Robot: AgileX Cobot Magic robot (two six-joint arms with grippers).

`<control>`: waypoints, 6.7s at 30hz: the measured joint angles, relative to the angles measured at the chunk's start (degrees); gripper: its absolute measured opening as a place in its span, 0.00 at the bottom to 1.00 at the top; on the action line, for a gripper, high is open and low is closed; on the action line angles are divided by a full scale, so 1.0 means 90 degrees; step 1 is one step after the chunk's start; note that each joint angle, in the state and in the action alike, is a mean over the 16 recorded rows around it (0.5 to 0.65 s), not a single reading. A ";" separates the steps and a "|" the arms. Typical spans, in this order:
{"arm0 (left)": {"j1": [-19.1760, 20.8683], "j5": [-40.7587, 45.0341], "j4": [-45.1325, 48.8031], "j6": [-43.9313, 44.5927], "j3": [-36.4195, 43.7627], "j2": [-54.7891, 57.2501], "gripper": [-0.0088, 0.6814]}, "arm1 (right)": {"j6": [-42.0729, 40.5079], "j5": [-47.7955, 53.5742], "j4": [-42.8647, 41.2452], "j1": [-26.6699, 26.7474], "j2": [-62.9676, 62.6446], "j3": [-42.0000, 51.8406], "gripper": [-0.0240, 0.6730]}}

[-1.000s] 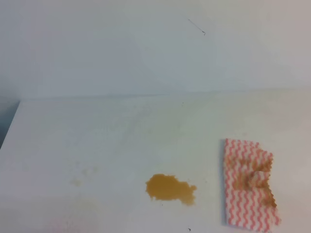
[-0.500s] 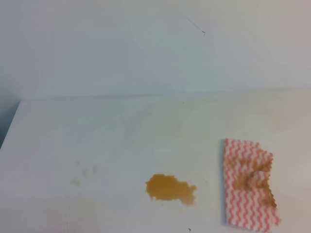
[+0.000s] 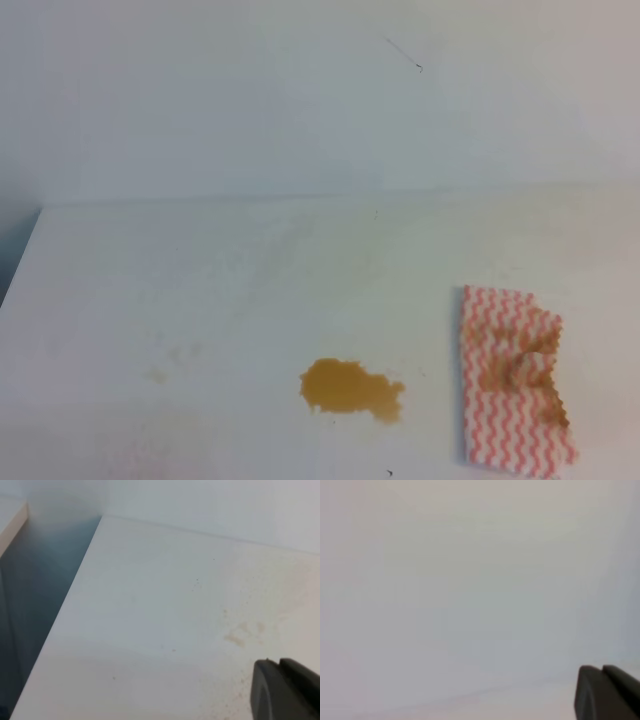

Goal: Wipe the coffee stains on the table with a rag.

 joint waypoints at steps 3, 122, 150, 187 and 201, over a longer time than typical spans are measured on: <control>0.0000 0.0000 0.0000 0.0000 0.0000 0.0000 0.01 | 0.0064 -0.0656 0.0141 0.0000 0.0000 -0.0004 0.03; 0.0000 0.0000 0.0000 0.0000 0.0000 0.0000 0.01 | -0.2794 0.6922 0.2722 0.4479 1.2784 -0.9732 0.05; 0.0000 0.0000 0.0000 0.0000 0.0000 0.0000 0.01 | -0.3024 0.6200 0.4790 0.5219 1.3717 -1.0196 0.10; 0.0000 0.0000 0.0000 0.0000 0.0000 0.0000 0.01 | -0.2091 0.6175 0.0753 0.6546 1.4521 -1.1199 0.19; 0.0000 0.0000 0.0000 0.0000 0.0000 0.0000 0.01 | -0.1821 0.6935 0.0509 0.6013 1.4436 -1.1020 0.07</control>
